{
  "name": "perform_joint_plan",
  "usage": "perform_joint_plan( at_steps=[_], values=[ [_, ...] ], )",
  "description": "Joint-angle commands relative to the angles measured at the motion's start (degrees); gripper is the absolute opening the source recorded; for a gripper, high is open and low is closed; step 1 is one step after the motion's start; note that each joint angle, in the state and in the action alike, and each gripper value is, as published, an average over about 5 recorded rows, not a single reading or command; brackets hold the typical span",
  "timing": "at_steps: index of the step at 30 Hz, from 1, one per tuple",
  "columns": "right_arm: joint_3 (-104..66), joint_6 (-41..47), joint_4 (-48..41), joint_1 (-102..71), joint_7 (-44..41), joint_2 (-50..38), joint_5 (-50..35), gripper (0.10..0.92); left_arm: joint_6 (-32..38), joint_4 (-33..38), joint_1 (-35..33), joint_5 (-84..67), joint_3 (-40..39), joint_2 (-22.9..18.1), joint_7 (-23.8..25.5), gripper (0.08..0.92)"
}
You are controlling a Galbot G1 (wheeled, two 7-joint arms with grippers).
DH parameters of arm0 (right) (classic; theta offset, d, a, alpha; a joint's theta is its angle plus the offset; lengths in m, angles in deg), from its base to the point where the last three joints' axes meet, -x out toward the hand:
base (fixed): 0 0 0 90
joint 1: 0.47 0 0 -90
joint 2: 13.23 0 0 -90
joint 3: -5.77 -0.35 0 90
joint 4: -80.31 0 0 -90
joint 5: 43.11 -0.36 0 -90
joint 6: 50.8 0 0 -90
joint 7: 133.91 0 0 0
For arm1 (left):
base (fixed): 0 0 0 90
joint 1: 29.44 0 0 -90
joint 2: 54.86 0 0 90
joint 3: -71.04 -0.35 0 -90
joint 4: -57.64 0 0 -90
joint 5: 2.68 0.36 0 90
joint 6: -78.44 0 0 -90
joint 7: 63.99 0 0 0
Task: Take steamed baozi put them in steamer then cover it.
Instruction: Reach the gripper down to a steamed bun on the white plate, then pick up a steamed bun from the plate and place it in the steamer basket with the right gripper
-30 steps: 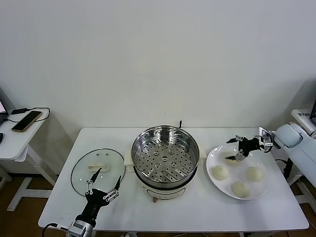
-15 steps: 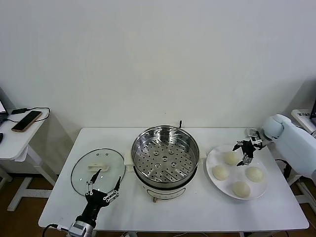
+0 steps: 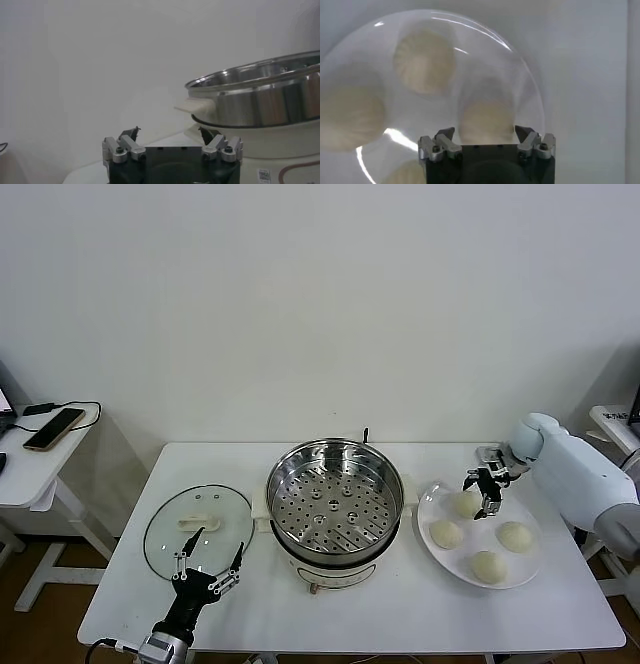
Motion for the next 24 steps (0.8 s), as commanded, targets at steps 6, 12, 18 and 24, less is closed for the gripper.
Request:
perform_joint_plan(
  at_steps=[6, 12, 18, 24],
  values=[
    [0.6, -0.9, 0.2, 0.7, 0.1, 0.5, 1.5, 0.727, 0.0, 0.2, -0.1, 0.0, 0.2, -0.1, 0.0, 0.823],
    [4.5, -1.2, 10.0, 4.4, -1.3, -4.5, -2.1, 0.696, -0.1, 0.3, 0.1, 0.1, 0.1, 0.0, -0.1, 0.823],
    [10.5, -9.2, 22.5, 14.4, -2.6, -9.0, -7.3, 0.684, -0.2, 0.9, 0.2, 0.2, -0.1, 0.1, -0.1, 0.823],
    [19.3, -17.3, 32.2, 26.8, -2.3, -7.4, -9.5, 0.656, 0.0, 1.1, 0.2, 0.1, -0.2, 0.2, 0.0, 0.823]
  ],
)
